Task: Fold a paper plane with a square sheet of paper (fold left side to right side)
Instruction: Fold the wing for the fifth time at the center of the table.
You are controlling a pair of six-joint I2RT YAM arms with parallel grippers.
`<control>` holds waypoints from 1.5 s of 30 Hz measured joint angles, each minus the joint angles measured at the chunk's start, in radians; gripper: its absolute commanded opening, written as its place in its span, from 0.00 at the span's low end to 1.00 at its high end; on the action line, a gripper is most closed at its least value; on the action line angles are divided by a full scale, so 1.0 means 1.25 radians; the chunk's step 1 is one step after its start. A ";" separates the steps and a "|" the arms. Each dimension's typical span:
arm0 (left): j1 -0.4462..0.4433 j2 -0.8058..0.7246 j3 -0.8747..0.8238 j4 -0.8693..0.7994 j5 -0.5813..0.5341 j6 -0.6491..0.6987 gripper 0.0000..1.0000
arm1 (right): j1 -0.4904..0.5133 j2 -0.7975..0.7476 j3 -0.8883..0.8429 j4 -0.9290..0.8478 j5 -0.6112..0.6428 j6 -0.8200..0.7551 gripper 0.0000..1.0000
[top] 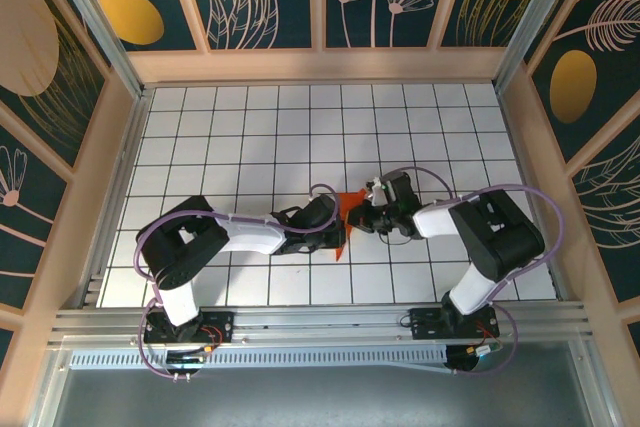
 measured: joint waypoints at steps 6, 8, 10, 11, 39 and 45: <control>0.000 -0.006 -0.002 -0.003 -0.003 0.000 0.00 | 0.009 0.008 0.014 -0.014 0.012 0.007 0.00; 0.000 -0.013 -0.003 -0.015 -0.010 0.000 0.00 | 0.010 0.010 0.023 -0.030 0.016 0.007 0.00; 0.000 -0.023 -0.005 -0.035 -0.018 0.003 0.00 | 0.011 0.014 0.032 -0.049 0.016 0.006 0.00; 0.002 -0.032 -0.006 -0.051 -0.021 0.004 0.00 | 0.011 0.016 0.037 -0.057 0.016 0.006 0.00; 0.075 -0.353 -0.268 0.202 0.171 -0.146 0.01 | 0.010 0.033 0.063 -0.098 0.012 -0.017 0.00; 0.075 -0.308 -0.271 0.286 0.222 -0.176 0.00 | 0.010 0.035 0.064 -0.099 0.011 -0.020 0.00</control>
